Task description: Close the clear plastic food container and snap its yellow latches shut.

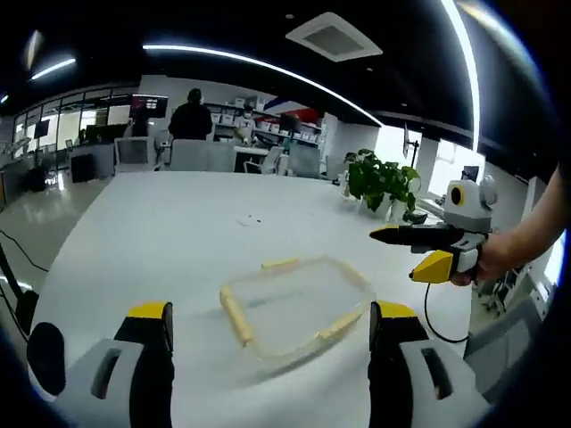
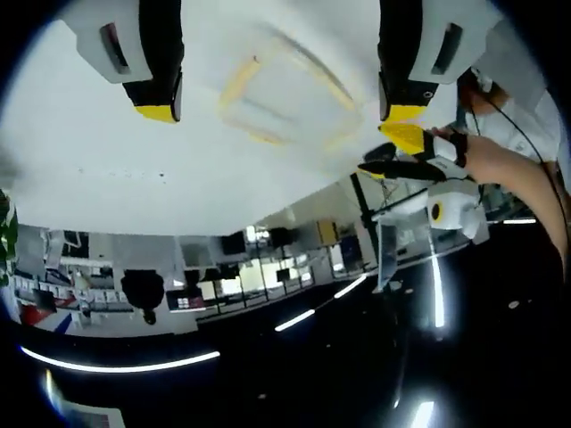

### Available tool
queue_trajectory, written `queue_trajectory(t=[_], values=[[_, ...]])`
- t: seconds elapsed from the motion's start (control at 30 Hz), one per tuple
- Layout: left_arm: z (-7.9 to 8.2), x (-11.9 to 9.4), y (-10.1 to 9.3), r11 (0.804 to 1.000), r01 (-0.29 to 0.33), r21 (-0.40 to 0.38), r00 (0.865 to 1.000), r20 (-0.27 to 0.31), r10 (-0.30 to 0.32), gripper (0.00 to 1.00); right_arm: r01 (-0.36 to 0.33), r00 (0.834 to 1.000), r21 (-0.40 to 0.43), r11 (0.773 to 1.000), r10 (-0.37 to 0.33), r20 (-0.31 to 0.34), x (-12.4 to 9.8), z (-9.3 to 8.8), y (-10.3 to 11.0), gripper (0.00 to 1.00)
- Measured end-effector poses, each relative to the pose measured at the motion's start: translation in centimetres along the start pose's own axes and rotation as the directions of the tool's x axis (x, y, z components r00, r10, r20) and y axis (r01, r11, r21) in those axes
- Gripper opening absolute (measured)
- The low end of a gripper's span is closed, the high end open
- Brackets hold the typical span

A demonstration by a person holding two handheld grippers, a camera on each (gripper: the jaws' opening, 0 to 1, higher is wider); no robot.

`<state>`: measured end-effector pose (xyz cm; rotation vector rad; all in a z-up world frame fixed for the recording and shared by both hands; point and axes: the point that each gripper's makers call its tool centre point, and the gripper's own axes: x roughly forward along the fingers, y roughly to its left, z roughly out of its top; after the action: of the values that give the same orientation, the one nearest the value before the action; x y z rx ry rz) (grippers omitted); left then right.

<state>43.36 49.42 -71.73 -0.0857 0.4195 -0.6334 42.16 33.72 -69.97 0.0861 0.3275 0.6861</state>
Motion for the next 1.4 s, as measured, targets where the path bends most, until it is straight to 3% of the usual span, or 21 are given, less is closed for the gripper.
queue_trajectory(t=[0.27, 0.77, 1.0, 1.4], values=[[0.0, -2.7, 0.2, 0.996, -0.042, -0.073, 0.998, 0.035, 0.044, 0.91, 0.043, 0.999, 0.024, 0.999, -0.044, 0.027, -2.7, 0.8, -0.2, 0.9], [0.9, -6.9, -1.2, 0.996, -0.067, -0.064, 0.993, 0.093, 0.073, 0.89, 0.096, 0.991, 0.059, 0.994, -0.101, 0.082, -6.6, 1.6, 0.8, 0.87], [0.8, -9.0, -2.3, 0.996, -0.066, -0.065, 0.991, 0.111, 0.073, 0.88, 0.097, 0.991, 0.037, 0.995, -0.1, 0.091, -8.3, 1.8, 1.7, 0.86], [0.0, -11.5, -2.2, 0.991, -0.116, -0.073, 0.984, 0.13, 0.125, 0.88, 0.142, 0.98, 0.08, 0.987, -0.152, 0.13, -11.5, 1.8, 1.5, 0.85]])
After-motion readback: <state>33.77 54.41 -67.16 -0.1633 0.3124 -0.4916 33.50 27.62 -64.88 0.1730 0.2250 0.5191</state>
